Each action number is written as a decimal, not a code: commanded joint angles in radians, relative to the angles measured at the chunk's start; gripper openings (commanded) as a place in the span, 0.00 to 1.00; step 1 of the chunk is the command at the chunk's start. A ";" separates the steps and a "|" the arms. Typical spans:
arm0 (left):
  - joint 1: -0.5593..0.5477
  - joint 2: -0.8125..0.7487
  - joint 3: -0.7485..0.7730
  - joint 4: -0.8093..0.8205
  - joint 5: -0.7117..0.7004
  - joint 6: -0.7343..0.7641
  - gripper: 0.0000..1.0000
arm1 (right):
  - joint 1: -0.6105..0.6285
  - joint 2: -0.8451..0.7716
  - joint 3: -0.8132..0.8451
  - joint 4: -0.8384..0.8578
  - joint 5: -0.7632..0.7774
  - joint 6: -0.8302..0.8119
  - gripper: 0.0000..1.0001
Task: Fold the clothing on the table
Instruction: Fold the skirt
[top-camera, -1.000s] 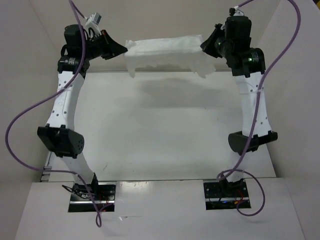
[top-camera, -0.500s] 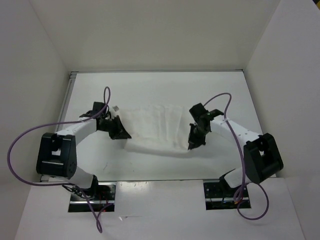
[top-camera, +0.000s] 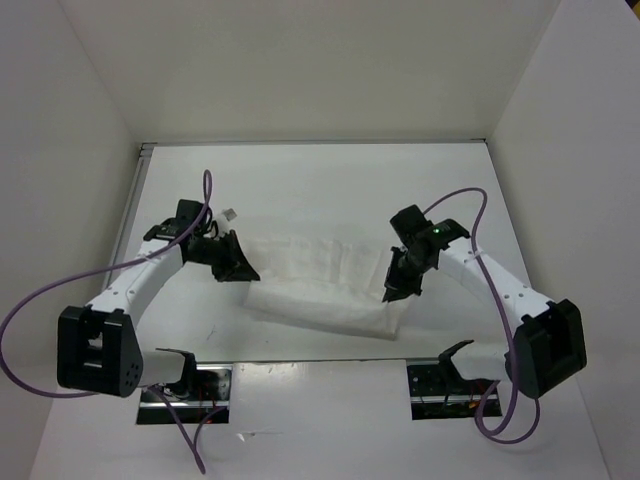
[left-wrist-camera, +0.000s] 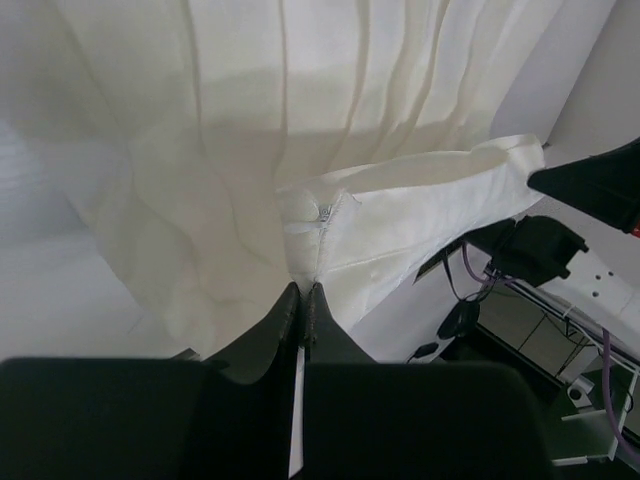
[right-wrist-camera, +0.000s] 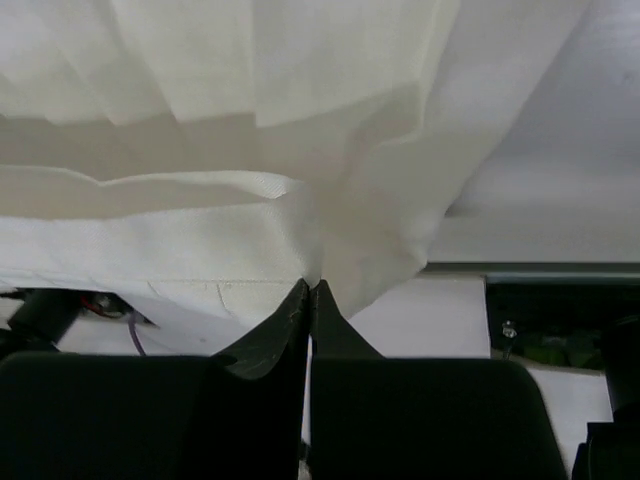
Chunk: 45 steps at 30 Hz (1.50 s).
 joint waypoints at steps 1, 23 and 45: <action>0.006 0.065 0.105 0.069 -0.073 0.011 0.00 | -0.057 0.022 0.127 -0.061 0.171 -0.002 0.00; -0.012 0.457 0.409 0.348 -0.347 -0.046 0.00 | -0.184 0.370 0.345 0.295 0.352 -0.094 0.00; -0.040 0.577 0.533 0.457 -0.643 -0.141 0.87 | -0.201 0.470 0.523 0.422 0.556 -0.180 0.50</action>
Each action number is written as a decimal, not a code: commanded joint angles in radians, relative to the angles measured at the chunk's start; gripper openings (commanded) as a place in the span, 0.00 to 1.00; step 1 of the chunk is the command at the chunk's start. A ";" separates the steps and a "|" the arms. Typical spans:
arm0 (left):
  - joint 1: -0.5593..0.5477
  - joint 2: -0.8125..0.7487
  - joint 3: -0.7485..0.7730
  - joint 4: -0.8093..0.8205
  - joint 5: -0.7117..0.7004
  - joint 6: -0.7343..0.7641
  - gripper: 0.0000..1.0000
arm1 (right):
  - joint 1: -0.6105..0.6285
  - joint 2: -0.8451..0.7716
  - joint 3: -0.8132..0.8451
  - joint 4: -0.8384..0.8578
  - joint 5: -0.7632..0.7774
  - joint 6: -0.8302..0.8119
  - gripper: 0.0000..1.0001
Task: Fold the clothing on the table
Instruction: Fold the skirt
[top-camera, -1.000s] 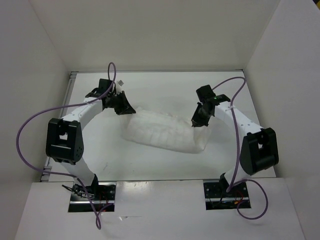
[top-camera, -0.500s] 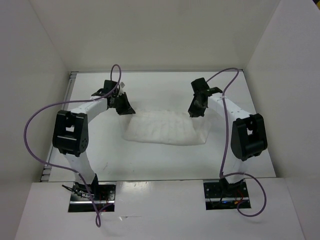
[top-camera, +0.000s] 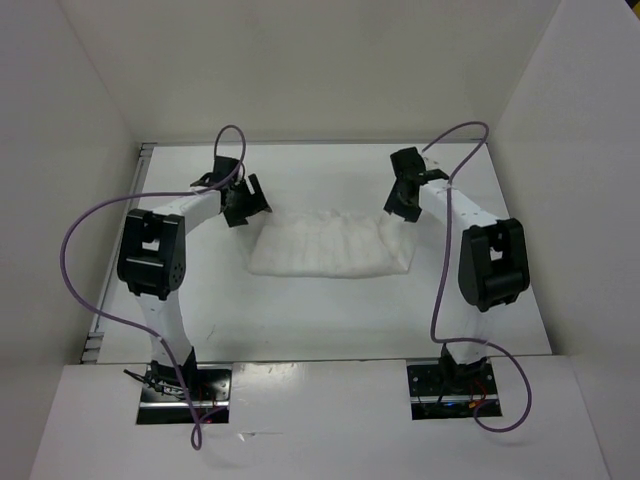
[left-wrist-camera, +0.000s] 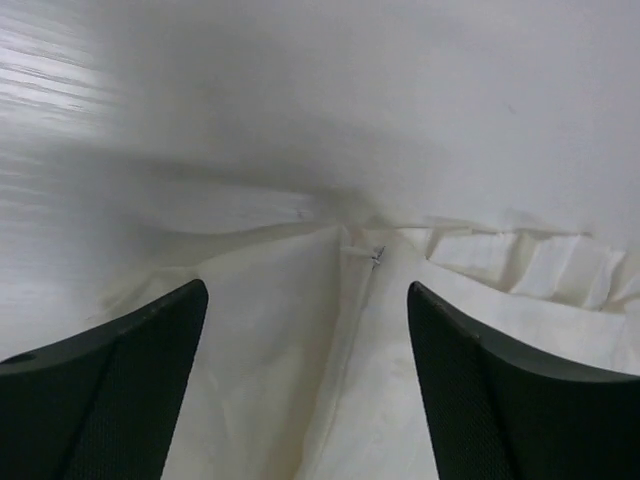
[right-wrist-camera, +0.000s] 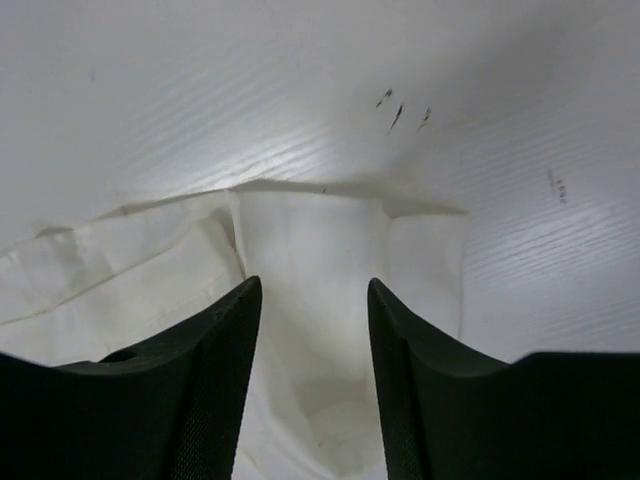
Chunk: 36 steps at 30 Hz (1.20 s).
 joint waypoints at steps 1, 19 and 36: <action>0.010 -0.151 0.018 0.053 -0.124 -0.032 0.88 | 0.020 -0.150 0.099 -0.028 0.129 -0.027 0.53; 0.044 -0.558 -0.475 -0.063 0.064 -0.077 1.00 | 0.103 0.013 -0.008 0.055 -0.572 -0.102 0.33; 0.044 -0.304 -0.509 0.064 0.153 -0.077 0.97 | 0.103 0.190 -0.040 0.013 -0.574 -0.122 0.33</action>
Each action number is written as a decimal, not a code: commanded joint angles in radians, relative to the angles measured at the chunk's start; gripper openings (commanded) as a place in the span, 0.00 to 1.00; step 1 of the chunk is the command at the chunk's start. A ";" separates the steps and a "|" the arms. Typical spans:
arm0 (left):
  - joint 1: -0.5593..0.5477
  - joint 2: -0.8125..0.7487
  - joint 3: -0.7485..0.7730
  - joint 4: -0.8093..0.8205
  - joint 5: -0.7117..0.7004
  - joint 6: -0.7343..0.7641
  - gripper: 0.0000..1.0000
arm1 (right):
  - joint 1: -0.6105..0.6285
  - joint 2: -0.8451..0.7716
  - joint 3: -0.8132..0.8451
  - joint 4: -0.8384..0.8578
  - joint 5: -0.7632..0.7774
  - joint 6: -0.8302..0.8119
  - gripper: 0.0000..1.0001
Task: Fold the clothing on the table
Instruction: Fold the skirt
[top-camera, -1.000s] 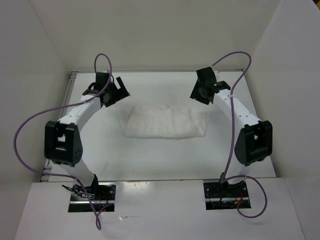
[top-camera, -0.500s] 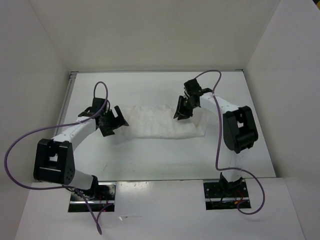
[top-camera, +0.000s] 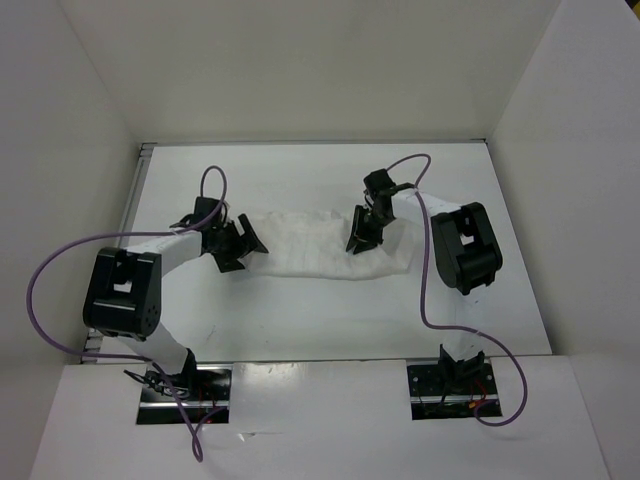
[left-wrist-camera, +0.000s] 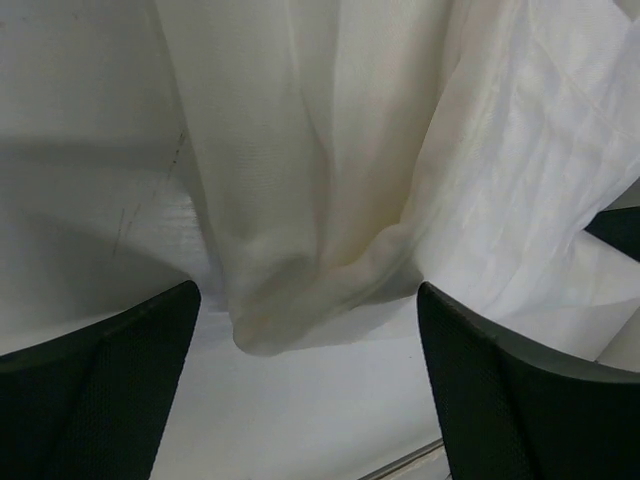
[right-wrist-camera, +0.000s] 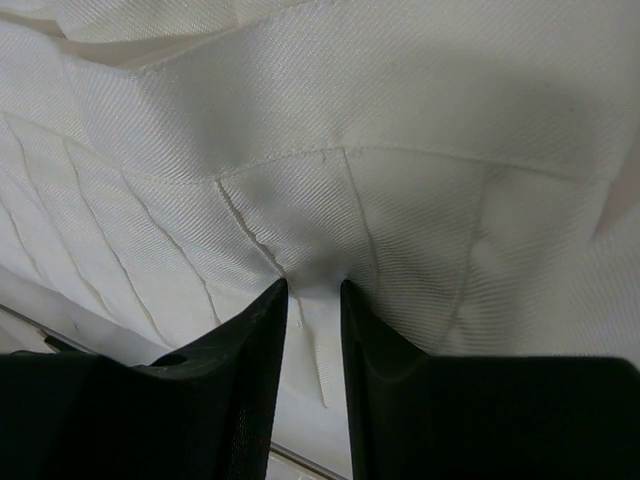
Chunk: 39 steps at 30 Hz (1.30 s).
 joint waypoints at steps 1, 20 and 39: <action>0.001 0.063 -0.010 0.018 -0.029 -0.003 0.91 | 0.008 -0.001 -0.029 -0.002 0.010 -0.022 0.33; 0.001 0.057 0.044 0.041 0.093 0.037 0.00 | 0.126 -0.115 0.081 -0.093 -0.011 -0.048 0.37; -0.034 -0.111 0.145 0.001 0.204 0.000 0.00 | 0.186 0.115 0.099 -0.047 -0.123 -0.049 0.00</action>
